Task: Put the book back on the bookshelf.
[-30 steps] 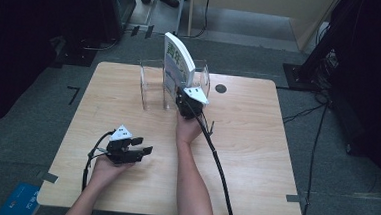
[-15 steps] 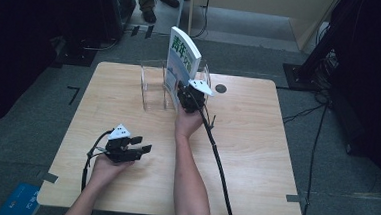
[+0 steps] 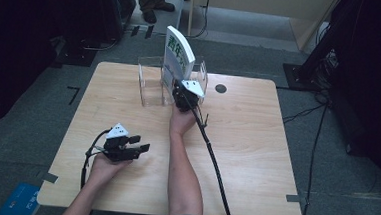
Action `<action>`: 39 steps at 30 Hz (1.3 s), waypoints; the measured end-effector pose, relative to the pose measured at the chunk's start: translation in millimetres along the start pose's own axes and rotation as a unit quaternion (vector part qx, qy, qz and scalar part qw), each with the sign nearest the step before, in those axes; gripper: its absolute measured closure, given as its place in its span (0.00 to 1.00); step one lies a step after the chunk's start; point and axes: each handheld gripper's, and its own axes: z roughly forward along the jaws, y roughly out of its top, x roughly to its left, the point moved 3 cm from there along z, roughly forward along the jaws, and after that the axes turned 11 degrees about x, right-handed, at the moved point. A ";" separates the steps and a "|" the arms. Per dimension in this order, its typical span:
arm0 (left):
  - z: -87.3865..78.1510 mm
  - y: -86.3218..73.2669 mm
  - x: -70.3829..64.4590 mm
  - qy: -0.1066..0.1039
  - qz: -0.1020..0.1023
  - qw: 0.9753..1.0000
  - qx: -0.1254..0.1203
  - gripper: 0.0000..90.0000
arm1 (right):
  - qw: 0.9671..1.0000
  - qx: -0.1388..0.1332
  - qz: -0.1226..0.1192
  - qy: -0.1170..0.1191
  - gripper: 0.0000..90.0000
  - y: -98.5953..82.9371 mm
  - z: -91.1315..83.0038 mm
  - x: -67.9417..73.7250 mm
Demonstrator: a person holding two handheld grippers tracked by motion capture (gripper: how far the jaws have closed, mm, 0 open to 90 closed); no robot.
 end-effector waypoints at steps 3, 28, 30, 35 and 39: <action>-0.2 -0.5 -1.4 0.000 0.003 1.000 0.000 0.47 | 1.000 0.002 -0.016 0.008 0.75 2.1 -4.7 -0.6; 2.7 -0.9 0.0 0.001 -0.002 1.000 0.001 0.46 | 0.998 0.015 -0.053 0.029 0.63 -3.6 -22.5 -11.4; 2.7 -0.8 0.0 0.001 -0.002 1.000 0.001 0.45 | 0.998 0.017 -0.056 0.032 0.62 -6.2 -25.5 -12.1; 3.8 -1.2 -1.1 0.005 0.000 1.000 0.005 0.45 | 0.997 0.035 -0.064 0.033 0.60 -16.0 -33.4 -18.3; 5.4 -1.5 -2.3 0.008 0.004 1.000 0.009 0.44 | 0.995 0.049 -0.082 0.041 0.60 -24.3 -42.4 -23.6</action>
